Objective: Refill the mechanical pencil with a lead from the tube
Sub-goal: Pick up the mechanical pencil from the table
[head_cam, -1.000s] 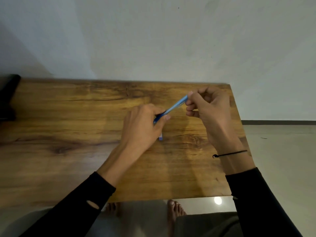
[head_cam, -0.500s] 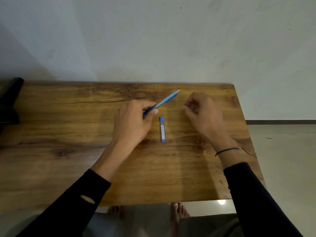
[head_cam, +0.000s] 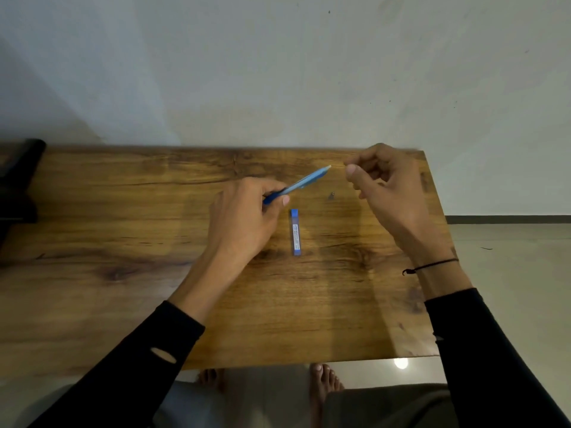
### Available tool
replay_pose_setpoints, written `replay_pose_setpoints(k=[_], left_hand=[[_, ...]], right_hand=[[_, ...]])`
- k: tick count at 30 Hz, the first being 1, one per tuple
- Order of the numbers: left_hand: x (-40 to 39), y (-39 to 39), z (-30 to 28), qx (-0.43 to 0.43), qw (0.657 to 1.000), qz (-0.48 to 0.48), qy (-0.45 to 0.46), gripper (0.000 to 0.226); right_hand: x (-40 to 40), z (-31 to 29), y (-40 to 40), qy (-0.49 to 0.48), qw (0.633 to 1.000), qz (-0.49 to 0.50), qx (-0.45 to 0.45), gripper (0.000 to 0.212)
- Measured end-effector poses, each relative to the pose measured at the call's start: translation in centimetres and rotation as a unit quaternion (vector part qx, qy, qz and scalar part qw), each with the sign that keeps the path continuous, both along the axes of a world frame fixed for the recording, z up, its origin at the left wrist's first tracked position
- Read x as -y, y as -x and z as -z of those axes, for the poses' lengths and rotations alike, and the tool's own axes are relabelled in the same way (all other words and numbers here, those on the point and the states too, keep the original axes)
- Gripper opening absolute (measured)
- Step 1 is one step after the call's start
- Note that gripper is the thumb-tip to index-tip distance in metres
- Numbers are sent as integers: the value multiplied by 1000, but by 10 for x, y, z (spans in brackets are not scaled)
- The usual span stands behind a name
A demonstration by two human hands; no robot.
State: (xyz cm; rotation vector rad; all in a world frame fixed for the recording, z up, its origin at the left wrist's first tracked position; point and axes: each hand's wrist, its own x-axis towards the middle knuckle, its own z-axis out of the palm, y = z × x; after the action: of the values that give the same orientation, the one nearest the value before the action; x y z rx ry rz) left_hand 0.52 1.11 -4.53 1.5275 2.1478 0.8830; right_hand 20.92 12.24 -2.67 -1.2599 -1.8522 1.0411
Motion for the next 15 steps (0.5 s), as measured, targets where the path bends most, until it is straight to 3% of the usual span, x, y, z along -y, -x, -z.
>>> replay_pose_setpoints(k=[4,15], left_hand=[[0,-3,-2,-19,1000,12,6,24],[2,-2,-13,-68,996,25,52,20]], right_hand=[[8,-3,11,26,997,-53,-55,7],[-1,-7,-6,35,997,37,54,14]])
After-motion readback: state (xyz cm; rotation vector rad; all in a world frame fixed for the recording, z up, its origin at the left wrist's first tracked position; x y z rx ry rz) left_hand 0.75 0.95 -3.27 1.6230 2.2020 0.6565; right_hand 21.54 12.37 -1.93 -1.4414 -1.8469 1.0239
